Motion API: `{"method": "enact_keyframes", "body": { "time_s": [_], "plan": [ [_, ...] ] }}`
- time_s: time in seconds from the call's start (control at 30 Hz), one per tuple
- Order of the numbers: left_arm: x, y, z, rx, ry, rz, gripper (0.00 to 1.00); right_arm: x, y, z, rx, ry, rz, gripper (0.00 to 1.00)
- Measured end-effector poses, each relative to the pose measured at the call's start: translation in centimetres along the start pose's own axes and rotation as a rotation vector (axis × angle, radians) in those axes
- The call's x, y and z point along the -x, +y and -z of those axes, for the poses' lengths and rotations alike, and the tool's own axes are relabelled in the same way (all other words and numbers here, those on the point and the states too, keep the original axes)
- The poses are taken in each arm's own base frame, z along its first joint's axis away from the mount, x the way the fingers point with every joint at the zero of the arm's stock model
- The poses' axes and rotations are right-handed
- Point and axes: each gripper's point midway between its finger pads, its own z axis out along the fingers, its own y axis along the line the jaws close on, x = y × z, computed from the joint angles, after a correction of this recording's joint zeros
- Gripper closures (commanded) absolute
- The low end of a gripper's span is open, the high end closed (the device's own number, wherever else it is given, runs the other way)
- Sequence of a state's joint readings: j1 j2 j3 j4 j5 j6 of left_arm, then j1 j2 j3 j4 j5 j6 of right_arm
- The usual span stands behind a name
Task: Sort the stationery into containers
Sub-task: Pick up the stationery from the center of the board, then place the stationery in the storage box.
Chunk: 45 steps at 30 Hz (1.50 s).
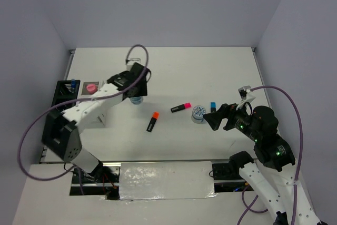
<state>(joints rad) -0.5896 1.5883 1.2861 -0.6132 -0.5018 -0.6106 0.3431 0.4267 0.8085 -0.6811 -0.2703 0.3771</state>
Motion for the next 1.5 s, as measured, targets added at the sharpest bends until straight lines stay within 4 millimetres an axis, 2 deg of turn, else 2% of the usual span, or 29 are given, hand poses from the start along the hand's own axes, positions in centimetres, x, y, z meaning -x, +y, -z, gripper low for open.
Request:
{"method": "enact_keyframes", "body": {
  "time_s": [0.07, 0.13, 0.2, 0.3, 0.37, 0.43, 0.63, 0.83, 0.93, 1.5],
  "plan": [
    [2.3, 3.2, 2.4, 0.027, -0.058, 0.100, 1.00, 0.0, 0.0, 0.0, 0.001, 0.000, 0.000, 0.00],
    [4.8, 7.7, 5.4, 0.077, -0.139, 0.223, 1.00, 0.0, 0.0, 0.0, 0.002, 0.001, 0.001, 0.00],
    [6.3, 12.2, 8.1, 0.139, -0.215, 0.328, 1.00, 0.0, 0.0, 0.0, 0.002, 0.001, 0.001, 0.00],
    [6.5, 17.5, 11.2, 0.222, -0.279, 0.442, 1.00, 0.0, 0.1, 0.0, 0.005, 0.001, 0.001, 0.00],
    [6.0, 20.1, 12.3, 0.273, -0.287, 0.488, 1.00, 0.0, 0.1, 0.0, 0.007, 0.001, 0.001, 0.00],
    [5.4, 21.5, 12.3, 0.308, -0.276, 0.497, 1.00, 0.0, 0.1, 0.0, 0.008, 0.001, 0.001, 0.00],
    [2.8, 23.0, 10.2, 0.353, -0.169, 0.472, 1.00, 0.1, 0.3, 0.3, 0.012, -0.011, 0.005, 0.00],
    [1.1, 24.4, 9.0, 0.387, -0.115, 0.476, 1.00, 0.2, 0.3, 0.4, 0.014, -0.015, 0.009, 0.00],
    [0.3, 24.4, 8.5, 0.385, -0.092, 0.475, 1.00, 0.2, 0.3, 0.4, 0.014, -0.015, 0.010, 0.00],
    [-1.0, 24.0, 6.0, 0.351, -0.031, 0.461, 1.00, -0.4, 0.0, 0.1, 0.008, -0.001, 0.005, 0.00]
  ]
}}
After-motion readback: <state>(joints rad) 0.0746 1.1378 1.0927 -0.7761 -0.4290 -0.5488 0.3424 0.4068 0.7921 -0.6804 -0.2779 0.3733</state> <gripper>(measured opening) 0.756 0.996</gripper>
